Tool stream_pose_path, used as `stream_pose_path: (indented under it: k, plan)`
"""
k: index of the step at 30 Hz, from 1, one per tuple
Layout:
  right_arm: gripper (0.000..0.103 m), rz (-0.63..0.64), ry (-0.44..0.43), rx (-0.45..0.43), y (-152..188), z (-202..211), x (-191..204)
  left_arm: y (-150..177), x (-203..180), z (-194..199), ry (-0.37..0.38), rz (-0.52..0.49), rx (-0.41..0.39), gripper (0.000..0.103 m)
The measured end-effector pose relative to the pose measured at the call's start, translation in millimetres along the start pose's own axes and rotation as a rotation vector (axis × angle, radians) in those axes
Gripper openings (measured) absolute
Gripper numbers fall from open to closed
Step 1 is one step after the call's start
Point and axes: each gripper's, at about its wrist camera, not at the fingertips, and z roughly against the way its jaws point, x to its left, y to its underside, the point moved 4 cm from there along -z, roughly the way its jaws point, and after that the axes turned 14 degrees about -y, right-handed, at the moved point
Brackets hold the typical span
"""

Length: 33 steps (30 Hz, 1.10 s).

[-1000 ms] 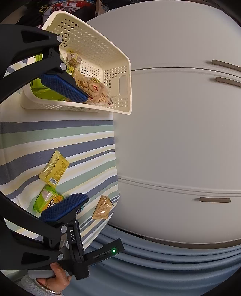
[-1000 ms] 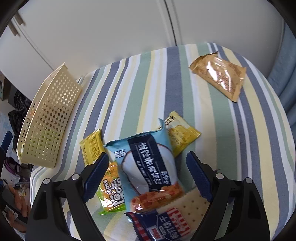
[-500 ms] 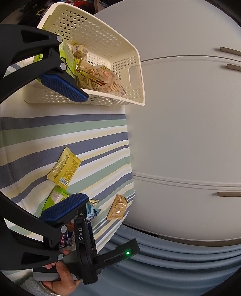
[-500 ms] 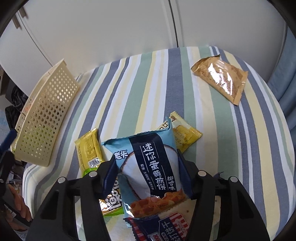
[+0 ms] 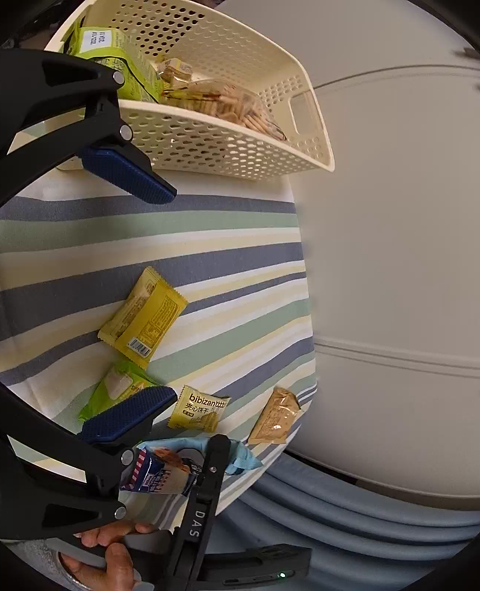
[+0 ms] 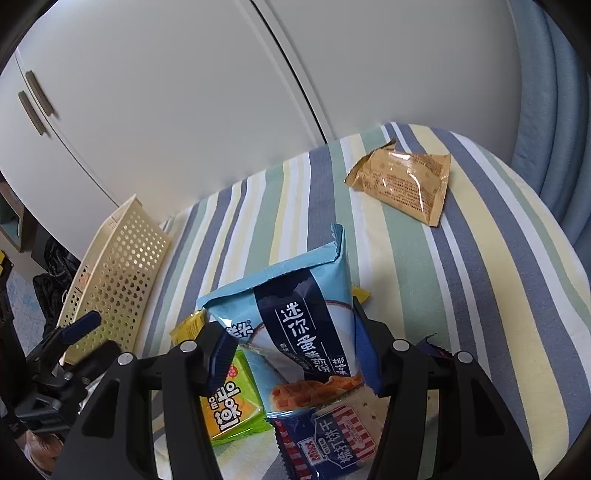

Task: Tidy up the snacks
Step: 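Reach the right tool to the blue coconut-biscuit bag and grasp it, then grasp the yellow biscuit pack with the left tool while the right tool holds the blue bag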

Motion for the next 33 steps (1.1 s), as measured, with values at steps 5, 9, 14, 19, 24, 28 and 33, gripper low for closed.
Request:
stream_pose_path:
  k: [5, 9, 14, 19, 24, 28, 33]
  plan:
    - [0.056, -0.043, -0.031, -0.056, -5.4, 14.6, -5.9, -1.8, -13.6, -24.4, 0.067, 0.038, 0.128, 0.100]
    - [0.056, -0.057, -0.037, -0.079, -5.8, 21.2, -10.2, -2.3, -15.5, -39.8, 0.083, 0.092, 0.201, 0.100]
    - [0.056, -0.041, -0.033, -0.093, -7.3, 24.2, -7.7, -0.9, -20.6, -55.3, 0.059, 0.138, 0.269, 0.100]
    - [0.056, -0.055, -0.039, -0.102, -5.2, 25.6, -9.5, 7.5, -28.8, -71.8, 0.014, 0.169, 0.350, 0.100]
    - [0.056, -0.057, -0.042, -0.110, -5.5, 28.8, -8.8, 14.1, -25.0, -85.4, -0.033, 0.237, 0.397, 0.100]
    - [0.056, -0.075, -0.044, -0.118, -5.3, 31.7, -12.5, 19.1, -25.2, -90.2, -0.041, 0.261, 0.397, 0.091]
    - [0.056, -0.101, -0.053, -0.125, -5.0, 34.8, -16.7, 15.1, -34.6, -96.3, -0.114, 0.207, 0.380, 0.076]
